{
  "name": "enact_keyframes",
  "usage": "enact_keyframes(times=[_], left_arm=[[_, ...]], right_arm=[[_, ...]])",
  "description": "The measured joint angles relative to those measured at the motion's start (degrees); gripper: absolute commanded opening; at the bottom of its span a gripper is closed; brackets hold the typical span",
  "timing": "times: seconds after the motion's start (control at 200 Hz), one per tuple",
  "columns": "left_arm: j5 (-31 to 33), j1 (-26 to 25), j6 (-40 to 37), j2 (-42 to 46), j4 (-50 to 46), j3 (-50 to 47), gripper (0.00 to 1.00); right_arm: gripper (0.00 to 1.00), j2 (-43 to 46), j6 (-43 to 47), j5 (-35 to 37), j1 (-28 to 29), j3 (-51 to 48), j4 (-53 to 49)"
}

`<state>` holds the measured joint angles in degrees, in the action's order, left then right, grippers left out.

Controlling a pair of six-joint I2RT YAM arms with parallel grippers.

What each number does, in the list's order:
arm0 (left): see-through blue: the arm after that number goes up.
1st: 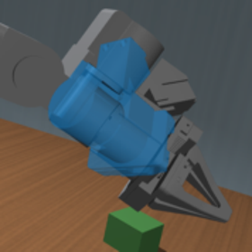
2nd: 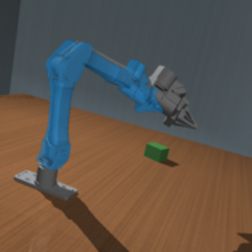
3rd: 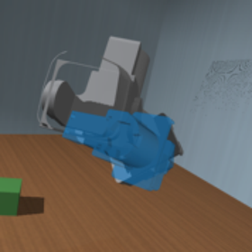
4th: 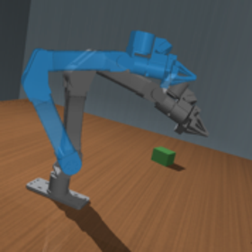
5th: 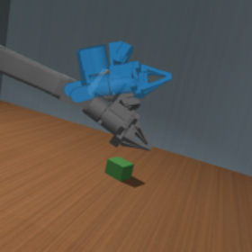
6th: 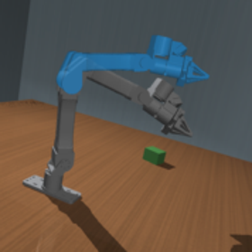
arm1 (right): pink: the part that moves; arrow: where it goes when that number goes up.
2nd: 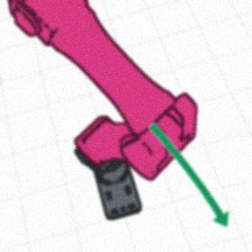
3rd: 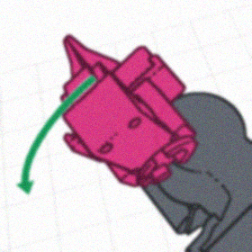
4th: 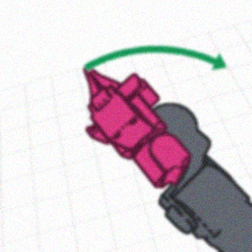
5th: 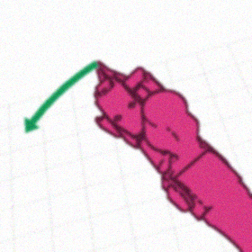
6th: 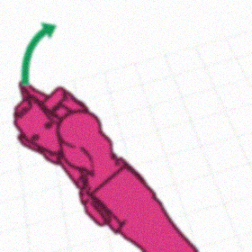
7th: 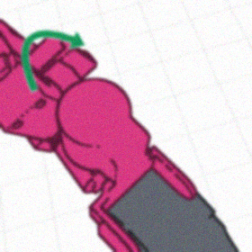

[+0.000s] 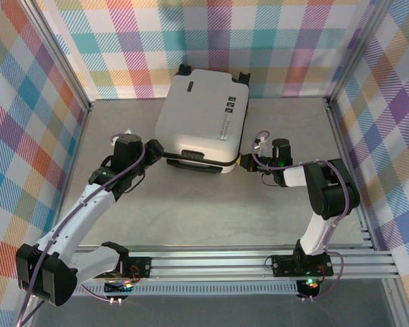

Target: Pack the luggage

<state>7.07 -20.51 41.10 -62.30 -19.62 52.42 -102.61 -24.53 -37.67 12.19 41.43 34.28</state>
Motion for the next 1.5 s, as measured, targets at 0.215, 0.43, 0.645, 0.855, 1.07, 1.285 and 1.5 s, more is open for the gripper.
enact_keyframes(times=[0.215, 0.43, 0.645, 0.855, 1.07, 1.285, 1.5], left_arm=[[-0.13, 0.28, -1.11, 0.0, -1.22, 0.02, 0.65], [-1.75, 2.73, -3.93, -5.7, -0.72, 2.25, 0.66], [-4.85, 5.62, -6.69, -12.37, 0.2, 6.84, 0.67], [-6.56, 6.21, -9.11, -15.5, 0.35, 10.36, 0.67], [-7.74, 6.8, -10.88, -18.78, 0.96, 12.41, 0.66], [-8.09, 7.52, -10.93, -20.52, 3.04, 12.48, 0.66], [-7.89, 7.54, -10.93, -20.52, 3.1, 12.48, 0.66]], right_arm=[[0.0, 4.46, 1.44, 3.39, 1.64, -2.89, -0.52], [0.17, 9.77, 2.73, 9.6, 3.56, -5.75, -4.85], [0.39, 15.96, 2.21, 12.92, 3.1, -6.51, -8.55], [0.59, 15.72, -0.37, 11.87, 0.87, -5.7, -8.2], [0.68, 8.94, -3.1, 6.16, -0.61, -3.5, -1.88], [0.73, 5.18, -3.19, 1.68, -1.38, -3.02, 4.04], [0.75, 5.14, -1.97, 1.64, -1.42, -3.06, 4.46]])
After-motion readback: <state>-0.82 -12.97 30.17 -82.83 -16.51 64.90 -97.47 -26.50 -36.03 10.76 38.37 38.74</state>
